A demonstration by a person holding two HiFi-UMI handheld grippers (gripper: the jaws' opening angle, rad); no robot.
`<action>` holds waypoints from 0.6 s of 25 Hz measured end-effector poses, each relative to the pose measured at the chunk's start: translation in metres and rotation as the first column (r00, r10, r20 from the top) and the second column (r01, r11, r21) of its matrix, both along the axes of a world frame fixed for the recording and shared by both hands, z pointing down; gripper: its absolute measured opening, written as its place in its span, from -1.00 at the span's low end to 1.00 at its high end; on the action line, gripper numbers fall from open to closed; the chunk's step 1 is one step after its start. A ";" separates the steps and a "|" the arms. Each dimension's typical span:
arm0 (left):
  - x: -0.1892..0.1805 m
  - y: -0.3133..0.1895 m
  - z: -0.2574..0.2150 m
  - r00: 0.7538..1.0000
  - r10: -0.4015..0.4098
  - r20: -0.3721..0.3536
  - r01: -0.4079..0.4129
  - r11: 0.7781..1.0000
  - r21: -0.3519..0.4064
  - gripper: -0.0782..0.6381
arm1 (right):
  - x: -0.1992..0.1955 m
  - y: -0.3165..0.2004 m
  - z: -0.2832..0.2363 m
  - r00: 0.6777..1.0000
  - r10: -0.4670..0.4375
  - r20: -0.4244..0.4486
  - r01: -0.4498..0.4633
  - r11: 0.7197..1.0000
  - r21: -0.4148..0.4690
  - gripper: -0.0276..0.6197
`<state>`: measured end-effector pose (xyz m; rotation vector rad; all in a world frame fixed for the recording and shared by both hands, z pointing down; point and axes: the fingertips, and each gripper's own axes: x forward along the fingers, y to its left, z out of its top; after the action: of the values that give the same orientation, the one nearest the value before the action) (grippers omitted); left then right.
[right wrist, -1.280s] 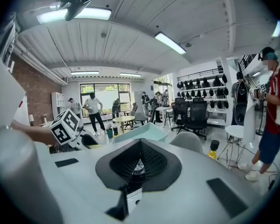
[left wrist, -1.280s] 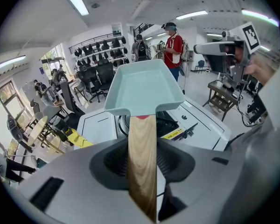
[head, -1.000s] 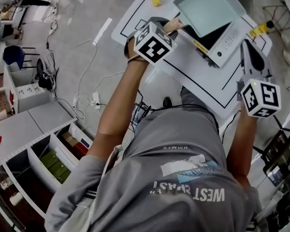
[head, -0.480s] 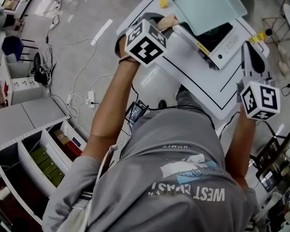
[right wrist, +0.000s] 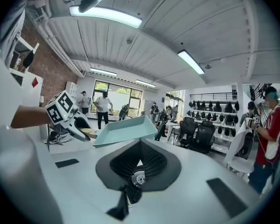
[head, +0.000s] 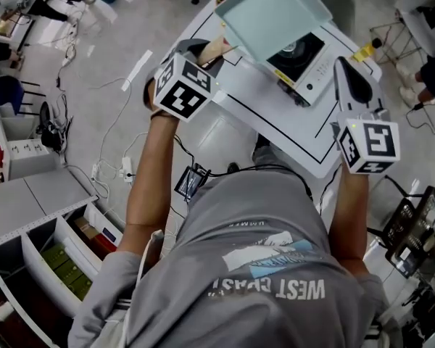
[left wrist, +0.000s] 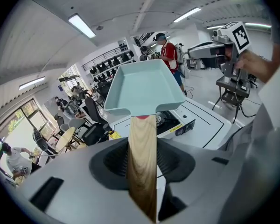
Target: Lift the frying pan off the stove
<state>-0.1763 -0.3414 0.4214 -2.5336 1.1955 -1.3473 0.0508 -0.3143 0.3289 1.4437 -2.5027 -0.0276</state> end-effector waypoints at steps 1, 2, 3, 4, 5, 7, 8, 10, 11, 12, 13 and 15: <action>-0.001 0.002 0.001 1.000 -0.002 0.001 0.002 1.000 -0.001 -0.37 | -0.001 0.002 -0.001 1.000 -0.002 -0.006 0.002 1.000 0.004 -0.89; -0.002 0.004 0.001 1.000 -0.004 0.003 0.004 1.000 -0.002 -0.37 | -0.001 0.004 -0.003 1.000 -0.003 -0.008 0.003 1.000 0.007 -0.89; -0.003 0.006 0.002 1.000 -0.003 0.006 0.003 1.000 -0.003 -0.37 | -0.002 0.005 -0.004 1.000 -0.003 -0.008 0.003 1.000 0.010 -0.89; -0.003 0.008 0.003 1.000 -0.002 0.008 0.002 1.000 -0.005 -0.37 | -0.002 0.007 -0.005 1.000 -0.002 -0.006 0.002 1.000 0.011 -0.89; -0.004 0.010 0.003 1.000 0.000 0.010 0.001 1.000 -0.007 -0.37 | -0.002 0.008 -0.005 1.000 0.000 -0.004 0.000 1.000 0.013 -0.89; -0.004 0.012 0.006 1.000 0.001 0.010 -0.001 1.000 -0.012 -0.37 | -0.002 0.011 -0.006 1.000 0.004 -0.001 -0.004 1.000 0.014 -0.89; -0.005 0.012 0.007 1.000 0.001 0.010 -0.001 1.000 -0.014 -0.37 | -0.002 0.011 -0.006 1.000 0.005 0.000 -0.005 1.000 0.015 -0.89; -0.006 0.013 0.011 1.000 0.001 0.010 0.000 1.000 -0.019 -0.37 | -0.002 0.014 -0.006 1.000 0.006 0.000 -0.006 1.000 0.015 -0.89; -0.006 0.014 0.013 1.000 0.001 0.010 -0.001 1.000 -0.023 -0.37 | -0.001 0.015 -0.006 1.000 0.007 0.000 -0.007 1.000 0.015 -0.89; -0.006 0.014 0.015 1.000 0.001 0.010 0.000 1.000 -0.027 -0.37 | -0.001 0.016 -0.006 1.000 0.010 0.001 -0.010 1.000 0.015 -0.89; -0.006 0.014 0.017 1.000 0.001 0.010 -0.001 0.999 -0.032 -0.37 | 0.000 0.017 -0.006 1.000 0.012 0.002 -0.012 1.000 0.014 -0.89; -0.005 0.013 0.022 1.000 0.003 0.011 -0.003 0.999 -0.043 -0.37 | 0.002 0.017 -0.005 1.000 0.019 0.003 -0.019 1.000 0.013 -0.89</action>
<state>-0.1817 -0.3284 0.4438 -2.5524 1.1729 -1.3988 0.0526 -0.2972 0.3240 1.4737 -2.4956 -0.0379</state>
